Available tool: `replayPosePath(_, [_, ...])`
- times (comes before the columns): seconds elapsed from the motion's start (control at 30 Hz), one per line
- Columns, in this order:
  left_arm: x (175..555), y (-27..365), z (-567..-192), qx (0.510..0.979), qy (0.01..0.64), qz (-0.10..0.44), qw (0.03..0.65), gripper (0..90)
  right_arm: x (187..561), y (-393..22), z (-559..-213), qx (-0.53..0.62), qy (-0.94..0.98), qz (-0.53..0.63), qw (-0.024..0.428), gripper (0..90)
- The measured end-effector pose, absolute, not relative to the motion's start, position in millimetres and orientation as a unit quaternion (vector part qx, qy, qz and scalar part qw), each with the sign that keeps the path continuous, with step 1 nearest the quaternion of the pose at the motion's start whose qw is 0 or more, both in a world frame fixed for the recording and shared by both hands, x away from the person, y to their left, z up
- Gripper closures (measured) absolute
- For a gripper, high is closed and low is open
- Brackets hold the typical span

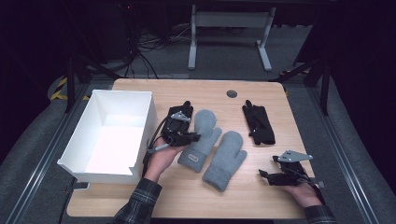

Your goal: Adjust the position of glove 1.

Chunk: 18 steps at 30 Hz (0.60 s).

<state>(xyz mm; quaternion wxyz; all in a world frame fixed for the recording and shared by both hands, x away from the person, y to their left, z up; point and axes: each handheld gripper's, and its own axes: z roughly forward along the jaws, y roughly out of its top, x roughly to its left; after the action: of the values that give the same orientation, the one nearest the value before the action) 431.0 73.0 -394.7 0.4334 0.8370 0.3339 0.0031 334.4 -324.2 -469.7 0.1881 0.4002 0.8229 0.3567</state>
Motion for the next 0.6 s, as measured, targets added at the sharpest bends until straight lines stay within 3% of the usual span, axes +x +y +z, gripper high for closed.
replayPosePath(0.6, [412.5,34.8,-373.5,0.834,0.295,-0.058,0.463,85.6,334.5,-324.2,-469.7,0.401,0.823,0.357,0.188,16.5])
